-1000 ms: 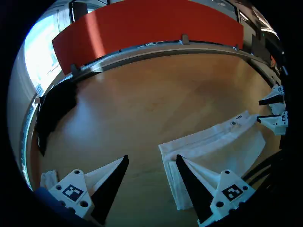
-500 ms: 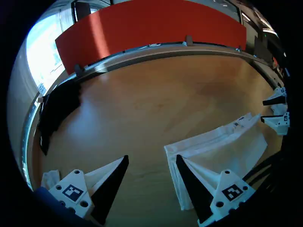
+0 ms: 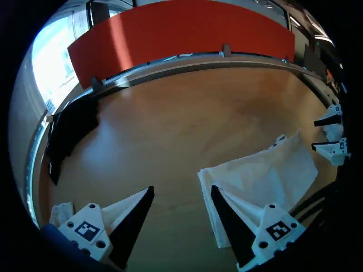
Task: Fold towel
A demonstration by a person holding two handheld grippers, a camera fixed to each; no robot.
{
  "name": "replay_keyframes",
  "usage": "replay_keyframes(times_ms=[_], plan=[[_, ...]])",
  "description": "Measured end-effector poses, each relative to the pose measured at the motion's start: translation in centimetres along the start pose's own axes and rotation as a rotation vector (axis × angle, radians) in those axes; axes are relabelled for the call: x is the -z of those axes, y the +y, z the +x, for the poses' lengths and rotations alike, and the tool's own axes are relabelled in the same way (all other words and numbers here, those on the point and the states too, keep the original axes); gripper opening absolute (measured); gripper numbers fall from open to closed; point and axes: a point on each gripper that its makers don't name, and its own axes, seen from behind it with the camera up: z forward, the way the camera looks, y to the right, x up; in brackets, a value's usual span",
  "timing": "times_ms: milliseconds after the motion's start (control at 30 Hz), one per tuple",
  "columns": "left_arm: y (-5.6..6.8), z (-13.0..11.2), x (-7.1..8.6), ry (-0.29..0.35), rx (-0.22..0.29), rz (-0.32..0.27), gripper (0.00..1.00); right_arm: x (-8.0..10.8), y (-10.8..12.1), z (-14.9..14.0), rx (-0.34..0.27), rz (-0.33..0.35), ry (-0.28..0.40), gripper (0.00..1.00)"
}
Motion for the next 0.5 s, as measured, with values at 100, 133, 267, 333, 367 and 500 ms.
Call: replay_keyframes(times_ms=[100, 133, 267, 333, 367, 500], plan=[[0.2, -0.5, 0.6, 0.0, 0.012, -0.009, 0.93, 0.6, -0.5, -0.3, 0.0, 0.01, 0.002, 1.0], [0.2, -0.7, 0.9, 0.002, 0.017, -0.013, 0.93, 0.8, -0.7, -0.5, 0.001, 0.013, 0.003, 1.0], [0.4, -1.7, 2.0, 0.006, 0.032, -0.023, 0.93, 1.8, -1.4, -1.3, 0.004, 0.025, 0.005, 1.0], [0.4, -2.4, 2.7, 0.006, 0.037, -0.024, 0.93, 2.4, -1.9, -1.8, 0.004, 0.031, 0.005, 1.0], [0.4, -2.8, 2.9, 0.006, 0.039, -0.024, 0.93, 2.6, -2.1, -2.0, 0.004, 0.034, 0.005, 1.0], [0.5, -4.4, 4.1, 0.002, 0.051, -0.024, 0.93, 3.8, -2.9, -3.1, -0.002, 0.045, 0.005, 1.0]])
